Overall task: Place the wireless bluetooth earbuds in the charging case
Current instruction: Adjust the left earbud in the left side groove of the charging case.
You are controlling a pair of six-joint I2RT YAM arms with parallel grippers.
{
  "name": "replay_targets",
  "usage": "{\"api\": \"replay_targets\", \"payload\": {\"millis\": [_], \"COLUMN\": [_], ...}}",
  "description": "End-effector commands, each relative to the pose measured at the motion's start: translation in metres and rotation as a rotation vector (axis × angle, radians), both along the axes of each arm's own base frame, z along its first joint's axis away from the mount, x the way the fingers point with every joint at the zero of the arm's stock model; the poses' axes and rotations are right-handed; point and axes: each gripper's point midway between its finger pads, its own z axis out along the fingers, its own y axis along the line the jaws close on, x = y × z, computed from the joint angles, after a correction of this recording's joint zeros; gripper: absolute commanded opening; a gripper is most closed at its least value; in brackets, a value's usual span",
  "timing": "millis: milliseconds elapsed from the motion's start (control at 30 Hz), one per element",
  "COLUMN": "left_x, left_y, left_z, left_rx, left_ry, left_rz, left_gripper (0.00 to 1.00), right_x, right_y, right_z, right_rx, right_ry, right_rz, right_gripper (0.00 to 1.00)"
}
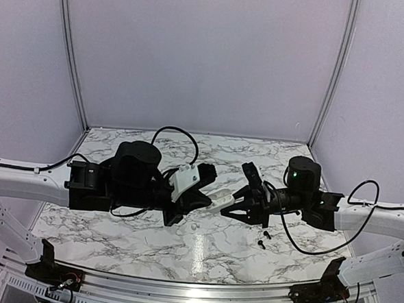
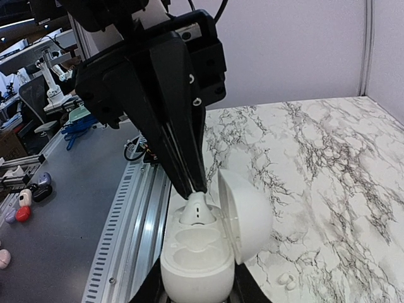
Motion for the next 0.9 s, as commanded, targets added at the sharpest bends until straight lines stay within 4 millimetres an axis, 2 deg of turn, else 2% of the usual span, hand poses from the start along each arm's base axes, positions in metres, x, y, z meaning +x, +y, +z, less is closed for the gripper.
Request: {"api": "replay_targets", "payload": {"millis": [0,200,267,533,733,867], "left_x": [0.008,0.016,0.015,0.011,0.001,-0.004], "left_y": [-0.007,-0.008,-0.006,-0.006,0.002,0.009], "left_z": [-0.007,-0.010,-0.017,-0.018,0.003,0.026], "left_rx": [0.042,0.050,0.081,0.081,0.016,-0.064], "left_ry": [-0.007,-0.009,-0.002,0.006,0.004,-0.017], "left_rz": [0.027,0.064,0.065,0.041,0.011,-0.001], "left_gripper": [0.05,0.05,0.05,0.07,0.16,0.22], "right_x": [-0.009,-0.010,-0.010,-0.009,0.007,0.018], "right_y": [0.003,0.002,0.002,0.002,0.000,-0.004], "right_z": [0.019,0.020,0.020,0.020,0.007,-0.001], "right_rx": [0.056,0.060,0.059,0.058,0.024,0.016], "right_ry": [-0.041,-0.044,-0.043,-0.044,-0.019,0.017], "right_rz": [0.049,0.052,0.050,0.044,-0.035,-0.078], "right_gripper": [0.00,0.00,0.00,0.00,0.00,0.00]}}
